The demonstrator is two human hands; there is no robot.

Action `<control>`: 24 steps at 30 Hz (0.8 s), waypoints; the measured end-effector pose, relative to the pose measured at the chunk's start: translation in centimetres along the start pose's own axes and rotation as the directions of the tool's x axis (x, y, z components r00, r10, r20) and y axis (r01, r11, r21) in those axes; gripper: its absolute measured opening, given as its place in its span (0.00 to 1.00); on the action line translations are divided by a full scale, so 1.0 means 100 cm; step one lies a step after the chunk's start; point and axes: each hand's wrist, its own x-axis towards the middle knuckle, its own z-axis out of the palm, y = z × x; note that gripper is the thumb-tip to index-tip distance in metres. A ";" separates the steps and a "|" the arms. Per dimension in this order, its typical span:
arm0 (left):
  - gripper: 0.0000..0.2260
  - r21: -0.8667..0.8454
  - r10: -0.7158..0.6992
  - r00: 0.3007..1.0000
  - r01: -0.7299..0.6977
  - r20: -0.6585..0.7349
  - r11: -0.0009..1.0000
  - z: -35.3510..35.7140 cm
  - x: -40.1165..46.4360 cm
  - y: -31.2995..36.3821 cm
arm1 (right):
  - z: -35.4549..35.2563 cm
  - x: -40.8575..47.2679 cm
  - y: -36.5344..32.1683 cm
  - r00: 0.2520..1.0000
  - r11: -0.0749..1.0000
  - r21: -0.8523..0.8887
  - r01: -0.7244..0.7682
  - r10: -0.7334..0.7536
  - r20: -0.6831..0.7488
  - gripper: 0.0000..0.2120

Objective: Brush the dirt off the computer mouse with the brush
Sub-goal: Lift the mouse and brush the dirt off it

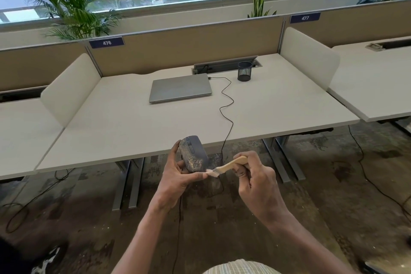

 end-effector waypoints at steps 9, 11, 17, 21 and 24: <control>0.56 0.031 0.009 1.000 -0.010 0.005 0.999 0.001 0.004 -0.003 | 0.004 0.003 -0.003 0.998 0.998 0.020 0.065 -0.064 -0.011 0.08; 0.56 0.031 0.010 1.000 -0.010 -0.008 0.999 -0.001 0.004 -0.004 | 0.005 -0.001 0.001 0.999 0.999 0.007 0.054 -0.054 0.007 0.09; 0.58 0.044 0.005 1.000 -0.006 0.012 0.999 -0.006 0.007 -0.009 | 0.001 0.009 -0.005 0.997 0.999 -0.007 0.038 -0.038 -0.072 0.08; 0.59 0.090 0.015 0.999 -0.018 0.034 0.996 -0.003 0.009 -0.011 | 0.004 0.023 -0.019 0.994 0.998 -0.013 0.060 -0.061 -0.089 0.10; 0.57 0.121 0.028 0.999 -0.033 0.042 0.992 -0.002 0.009 -0.012 | 0.009 0.023 -0.022 0.998 0.997 -0.058 0.055 -0.057 -0.038 0.13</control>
